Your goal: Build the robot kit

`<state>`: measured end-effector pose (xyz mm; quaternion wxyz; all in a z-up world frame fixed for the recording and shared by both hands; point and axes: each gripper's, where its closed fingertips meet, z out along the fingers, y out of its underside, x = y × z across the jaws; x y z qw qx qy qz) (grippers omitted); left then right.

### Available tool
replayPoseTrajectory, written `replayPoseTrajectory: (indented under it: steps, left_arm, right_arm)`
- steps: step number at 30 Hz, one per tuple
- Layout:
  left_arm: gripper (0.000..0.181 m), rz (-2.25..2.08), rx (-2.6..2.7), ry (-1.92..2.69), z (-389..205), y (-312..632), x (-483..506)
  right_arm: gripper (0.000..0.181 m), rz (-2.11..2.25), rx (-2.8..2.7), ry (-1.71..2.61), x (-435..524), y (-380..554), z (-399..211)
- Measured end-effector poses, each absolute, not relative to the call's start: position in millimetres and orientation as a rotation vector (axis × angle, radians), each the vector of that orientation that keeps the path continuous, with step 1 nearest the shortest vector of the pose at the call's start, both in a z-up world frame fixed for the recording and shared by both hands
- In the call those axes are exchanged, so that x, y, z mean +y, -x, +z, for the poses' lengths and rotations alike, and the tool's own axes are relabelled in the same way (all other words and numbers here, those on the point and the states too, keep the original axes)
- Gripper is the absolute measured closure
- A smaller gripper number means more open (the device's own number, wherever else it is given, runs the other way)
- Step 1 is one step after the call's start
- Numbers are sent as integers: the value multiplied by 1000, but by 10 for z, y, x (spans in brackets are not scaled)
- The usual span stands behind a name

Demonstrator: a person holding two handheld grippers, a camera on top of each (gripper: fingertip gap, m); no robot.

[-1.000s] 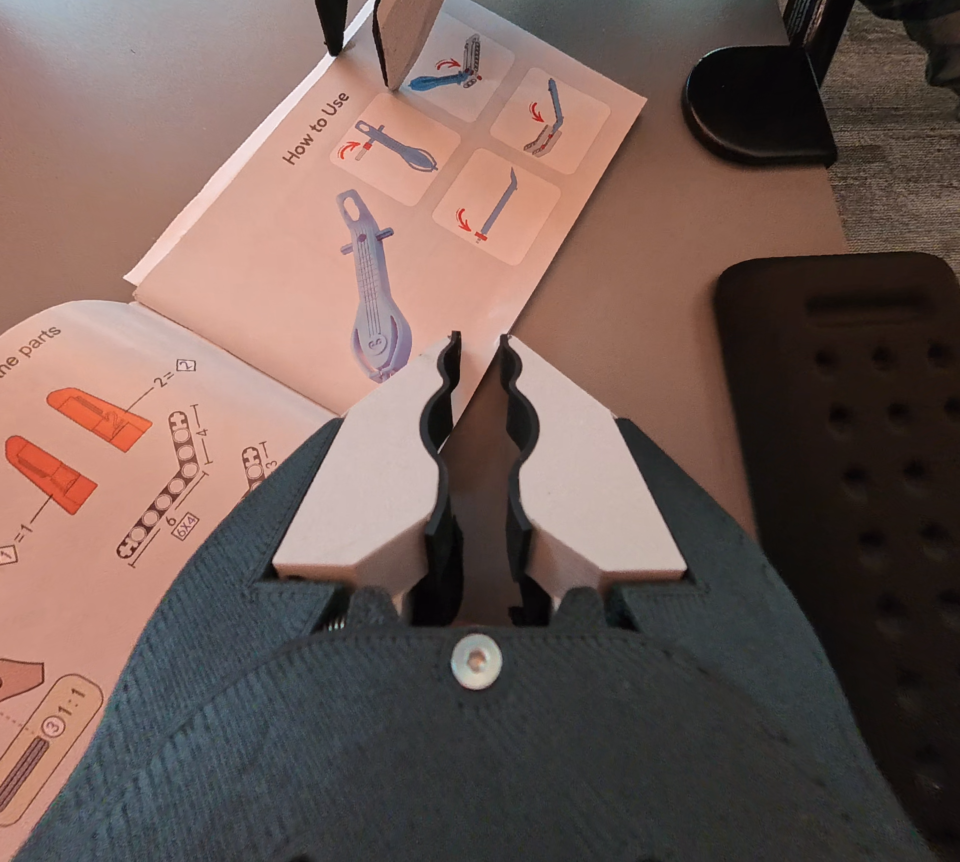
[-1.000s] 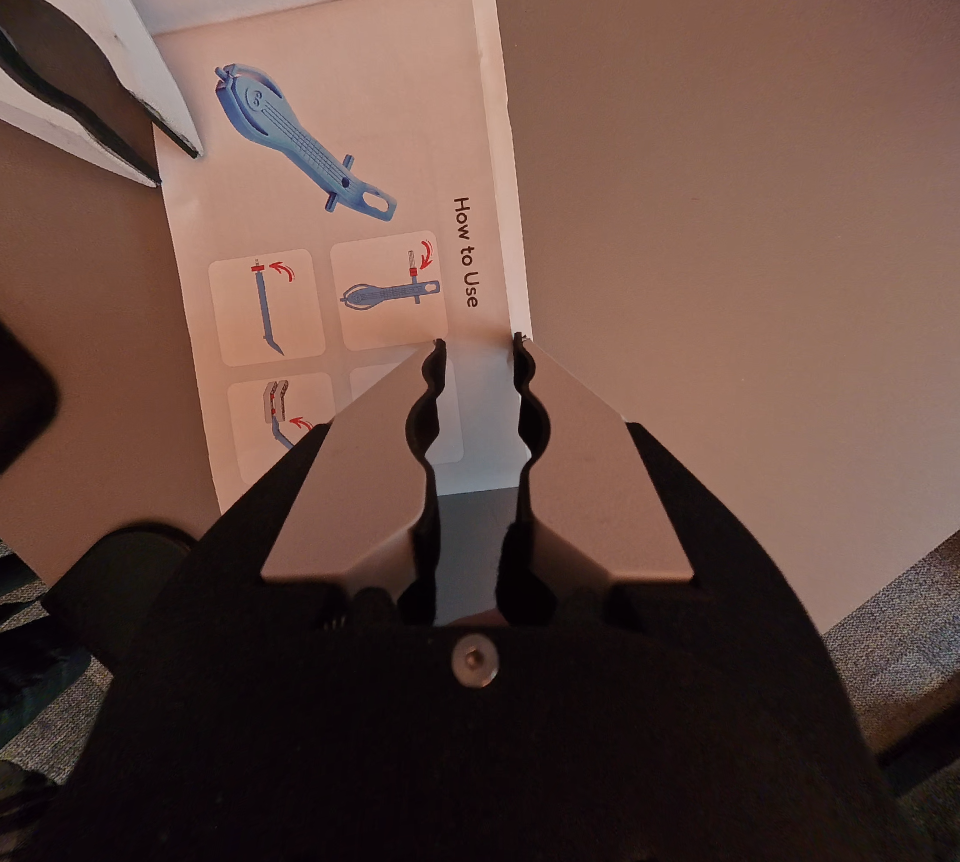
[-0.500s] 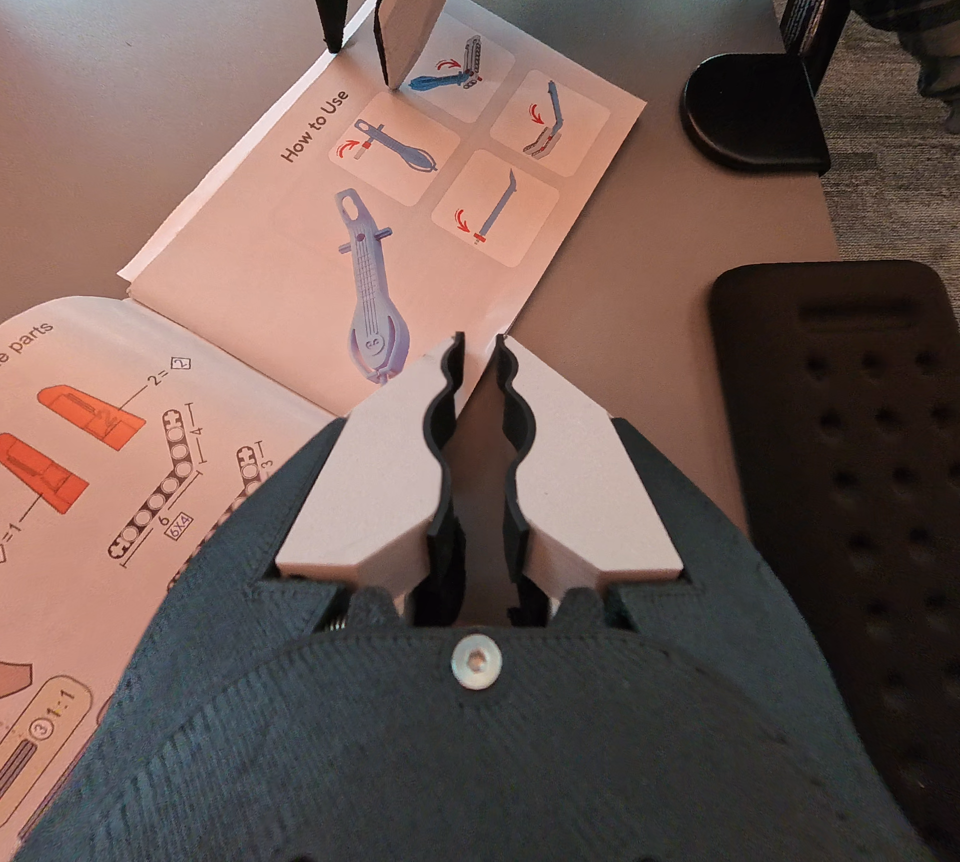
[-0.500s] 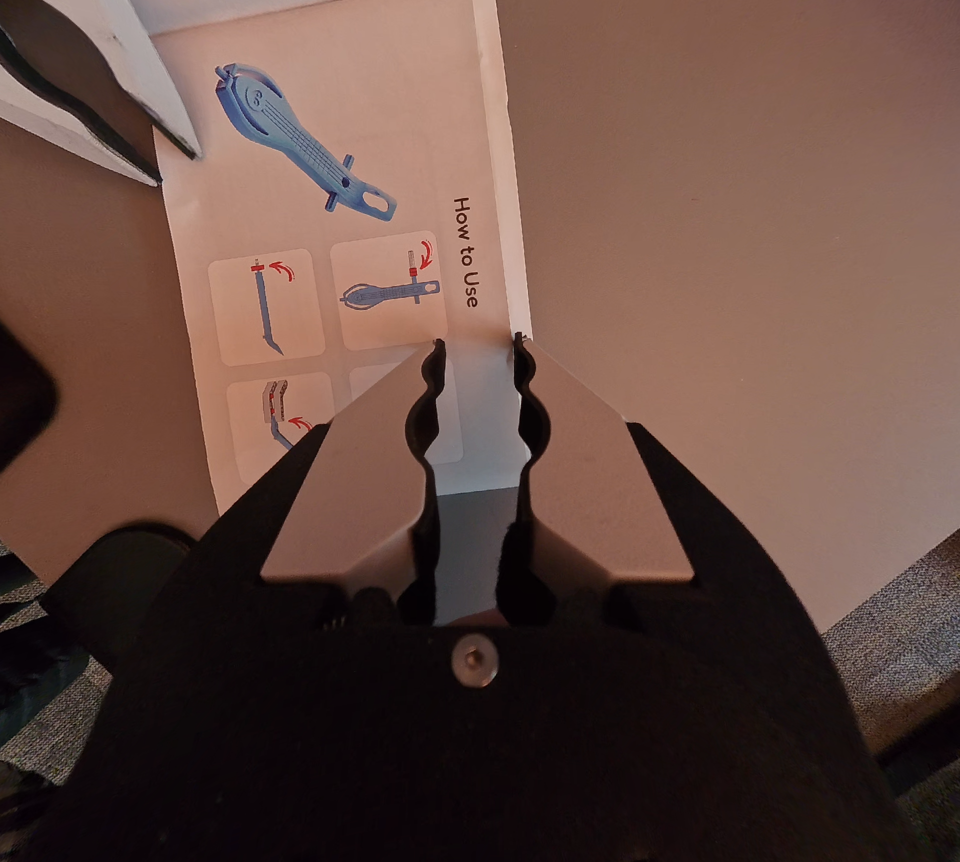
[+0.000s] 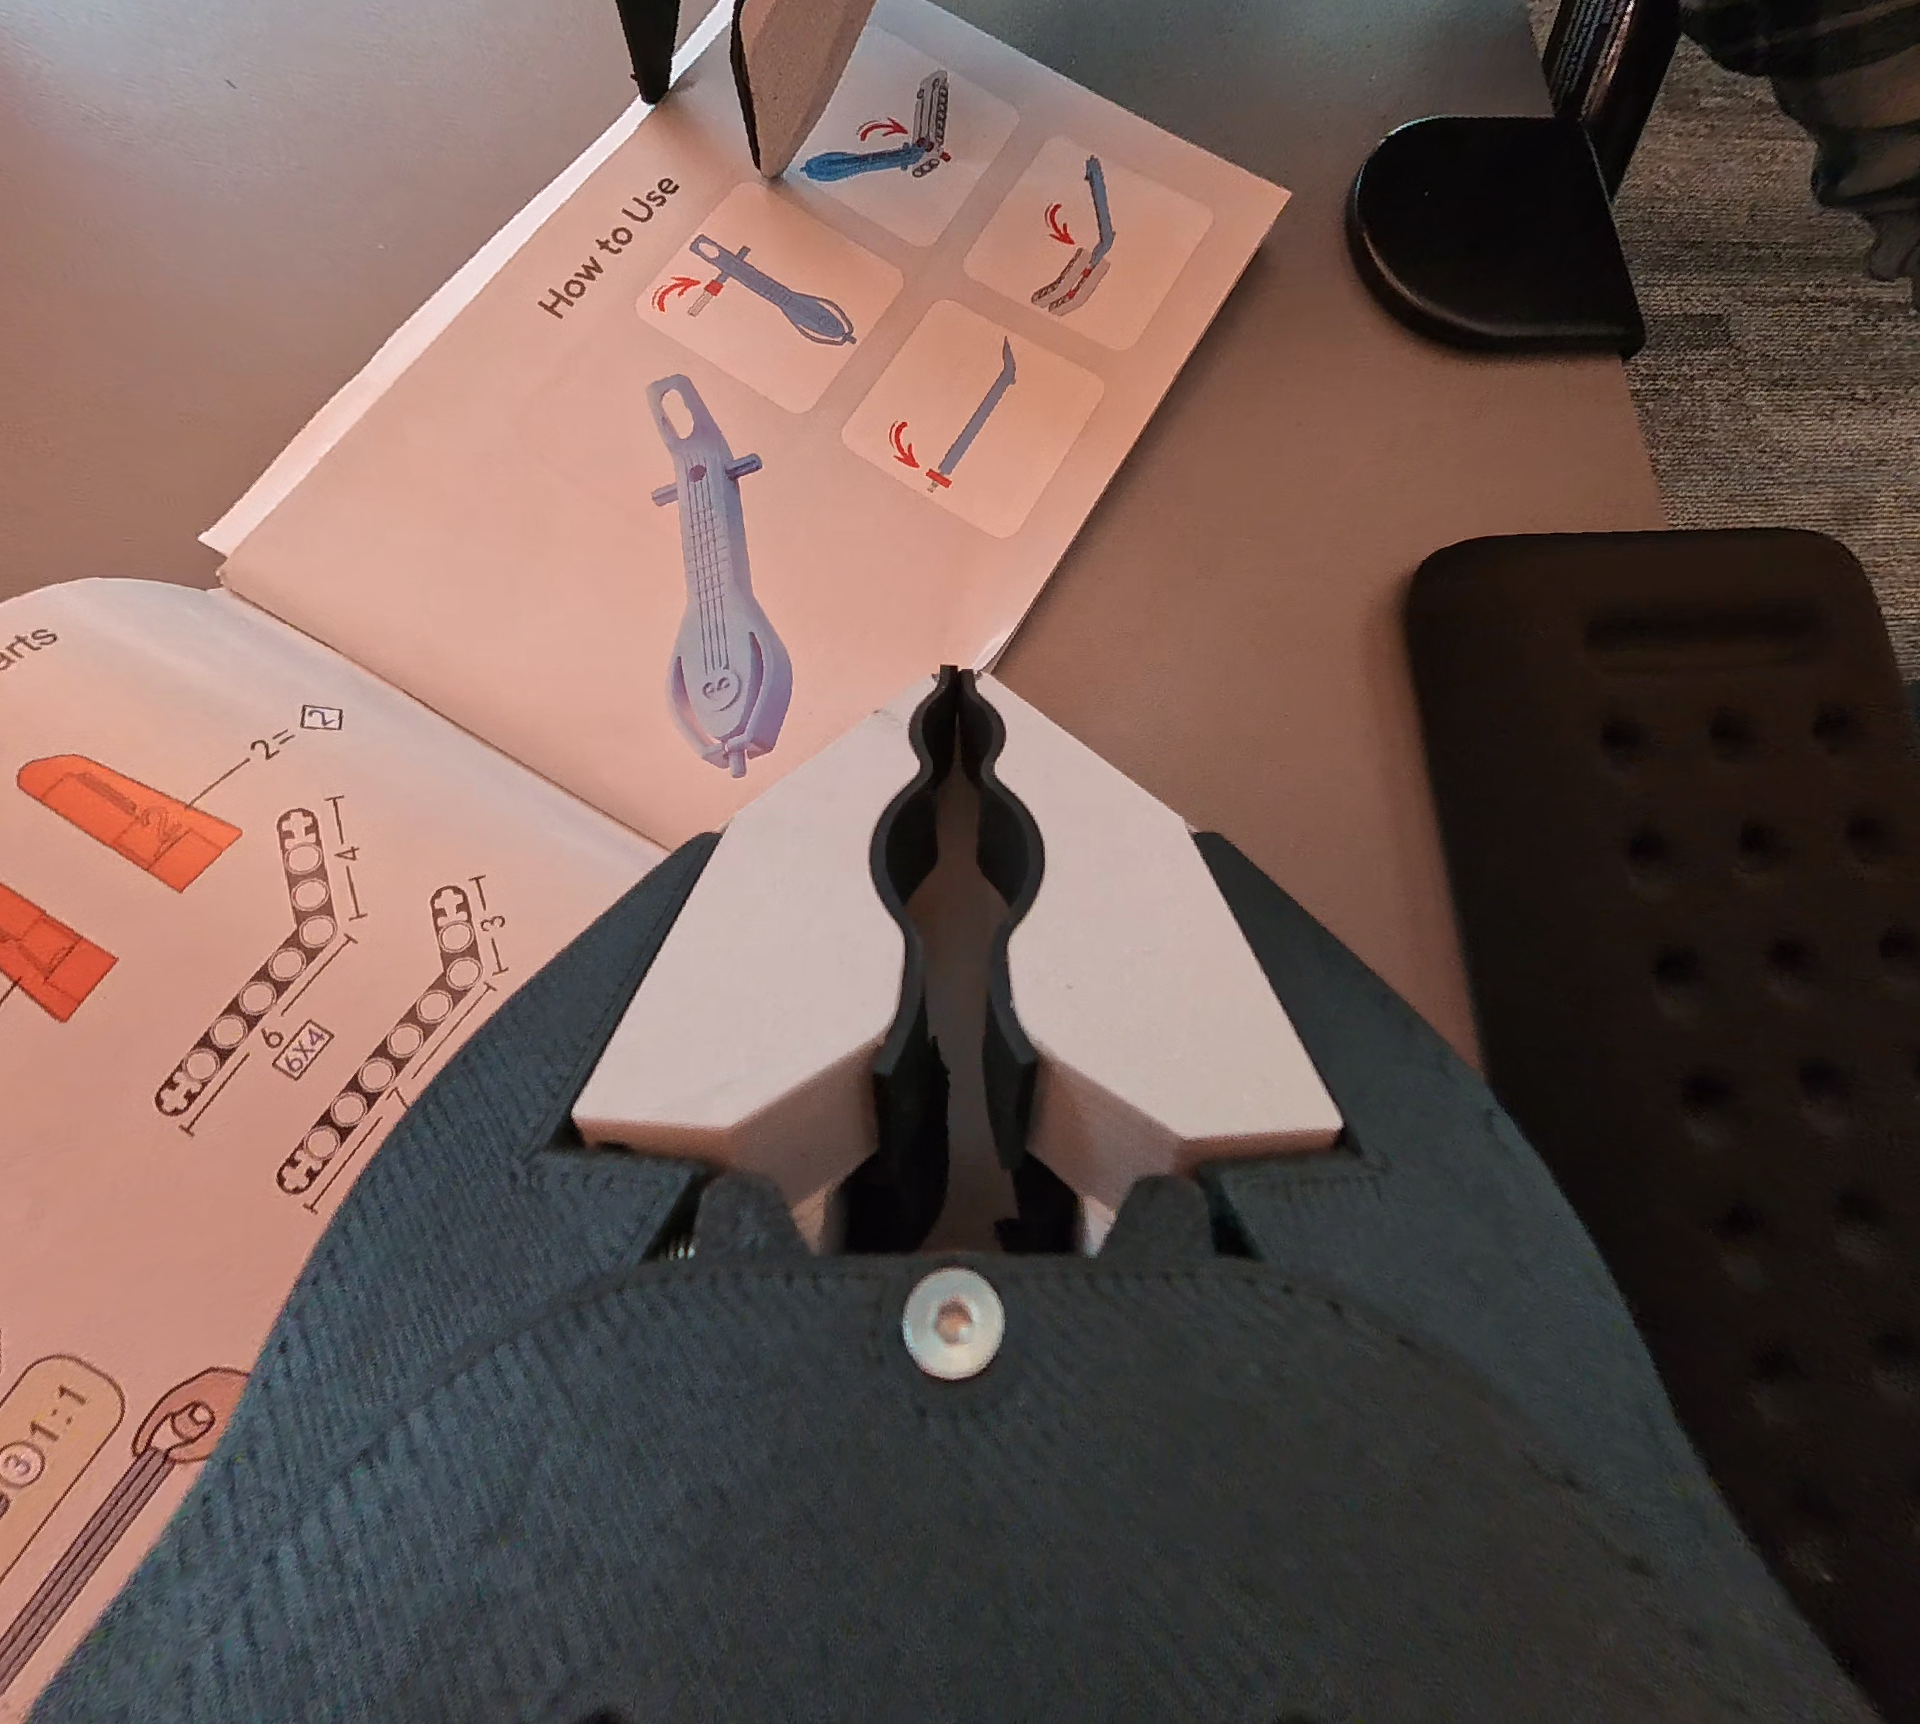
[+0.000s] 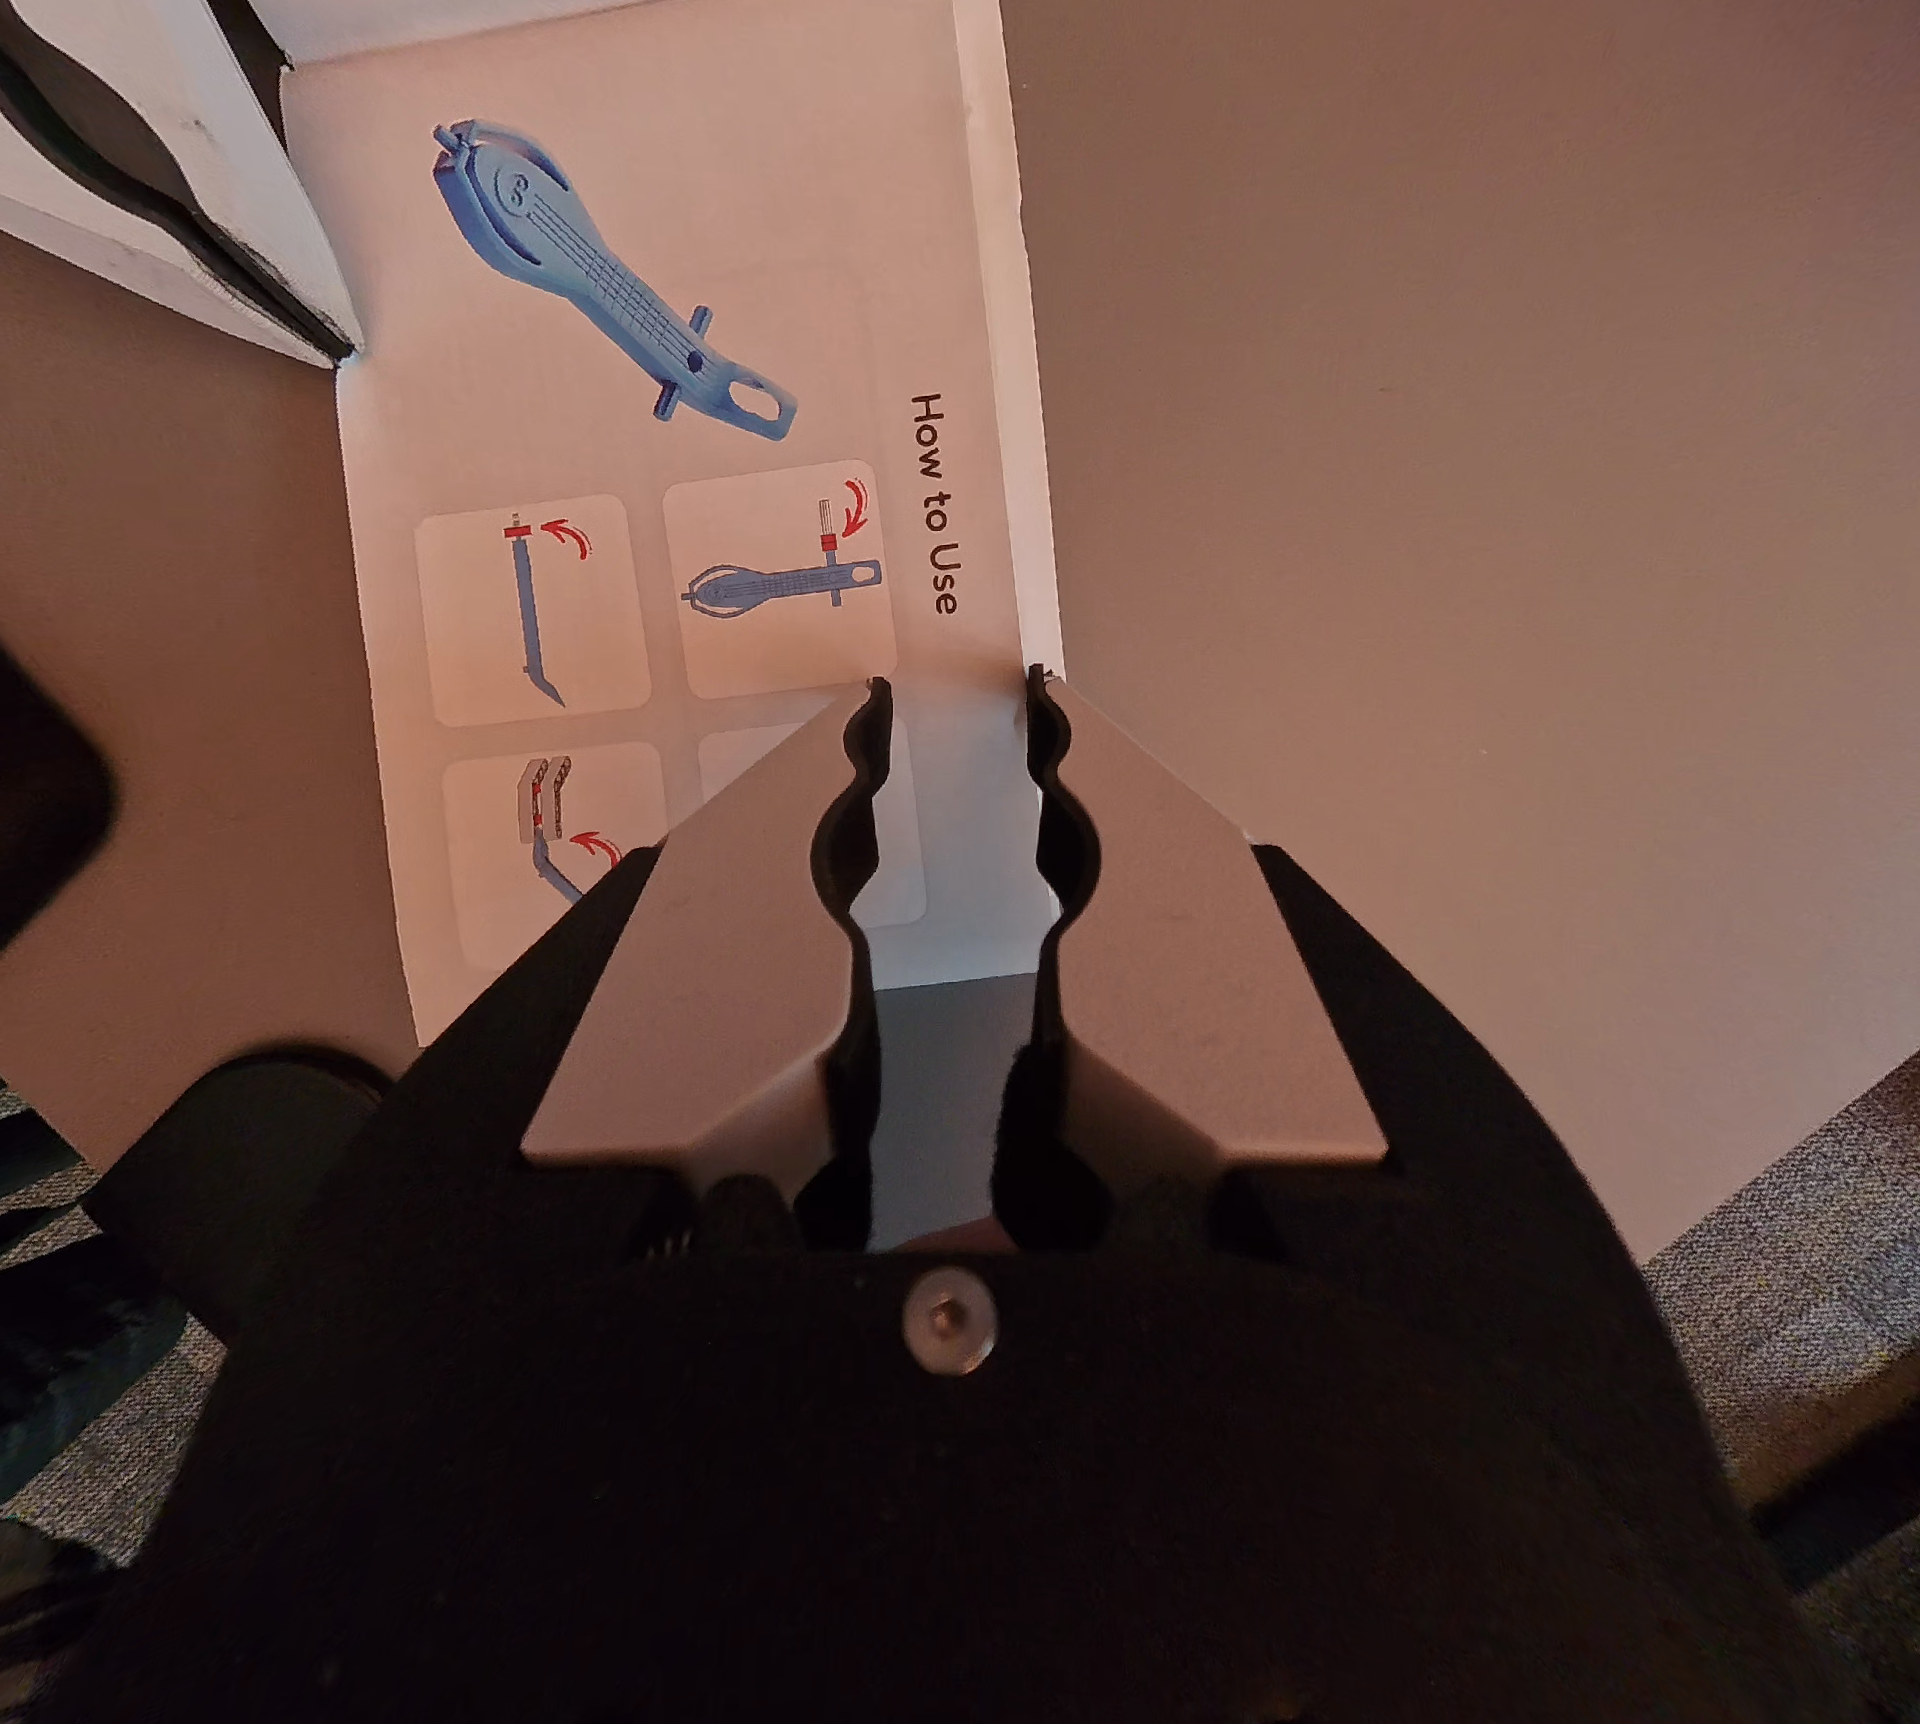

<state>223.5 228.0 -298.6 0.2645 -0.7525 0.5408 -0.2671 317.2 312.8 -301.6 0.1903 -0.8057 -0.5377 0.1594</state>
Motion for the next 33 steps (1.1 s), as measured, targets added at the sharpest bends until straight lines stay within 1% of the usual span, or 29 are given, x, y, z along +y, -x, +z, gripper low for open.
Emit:
replayPoseTrajectory:
  steps: [24, 33]
  left_arm:
    - [181, -703, 1399, 2004, -2856, -2232, 2364]
    - [181, -601, 1425, 1980, -2906, -2275, 2399]
  right_arm:
    - [157, 433, -1514, 2261, 3140, -3181, -3019]
    - [158, 431, -1508, 2265, 3147, -3187, -3021]
